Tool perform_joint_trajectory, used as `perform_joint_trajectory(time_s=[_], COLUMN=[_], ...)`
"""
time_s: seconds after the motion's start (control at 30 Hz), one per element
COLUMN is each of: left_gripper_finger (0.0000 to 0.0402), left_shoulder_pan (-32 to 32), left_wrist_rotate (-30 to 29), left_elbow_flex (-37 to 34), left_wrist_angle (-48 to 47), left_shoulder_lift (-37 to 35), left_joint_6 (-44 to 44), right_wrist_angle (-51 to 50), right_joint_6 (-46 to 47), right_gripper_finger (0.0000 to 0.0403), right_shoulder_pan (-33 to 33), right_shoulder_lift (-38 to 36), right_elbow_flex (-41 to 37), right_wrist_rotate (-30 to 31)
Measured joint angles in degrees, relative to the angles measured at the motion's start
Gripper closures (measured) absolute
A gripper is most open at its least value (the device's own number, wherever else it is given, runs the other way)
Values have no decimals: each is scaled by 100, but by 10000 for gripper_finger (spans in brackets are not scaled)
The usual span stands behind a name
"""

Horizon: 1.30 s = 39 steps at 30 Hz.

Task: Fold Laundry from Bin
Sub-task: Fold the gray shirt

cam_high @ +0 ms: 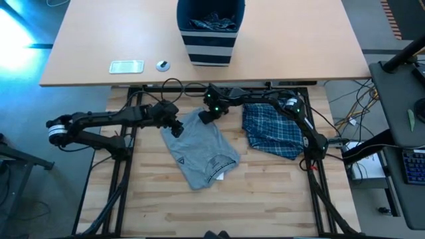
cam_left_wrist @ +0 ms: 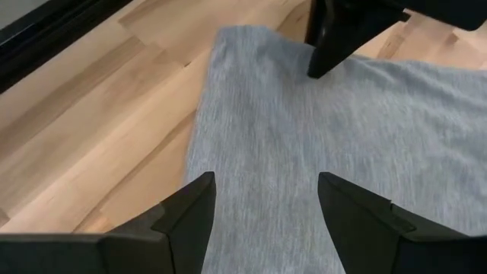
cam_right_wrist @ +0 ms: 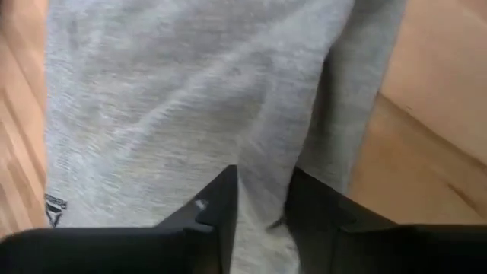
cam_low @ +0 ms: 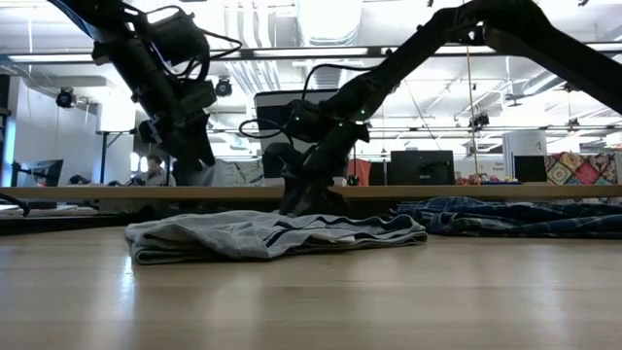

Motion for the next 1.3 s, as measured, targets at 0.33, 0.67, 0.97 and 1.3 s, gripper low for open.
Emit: perform_joint_trajectory(time_s=[0.33, 0.67, 0.97, 1.3], left_gripper_finger=[185, 185, 185, 185], left_shoulder_pan=[2, 47, 193, 566], left_wrist_rotate=[-2, -52, -50, -50], left_elbow_flex=[0, 0, 35, 399], left_wrist_angle=[11, 247, 113, 434], left_shoulder_lift=[-157, -30, -180, 373], left_joint_6=[-2, -4, -2, 292], right_wrist_angle=[-1423, -2999, -3823, -4047], right_joint_6=[-225, -887, -1214, -1840], right_gripper_finger=[394, 394, 394, 394], right_shoulder_pan=[40, -282, -213, -362], right_shoulder_lift=[-210, 334, 504, 473], right_elbow_flex=[857, 1647, 2516, 2866], right_wrist_rotate=[66, 957, 1093, 2293])
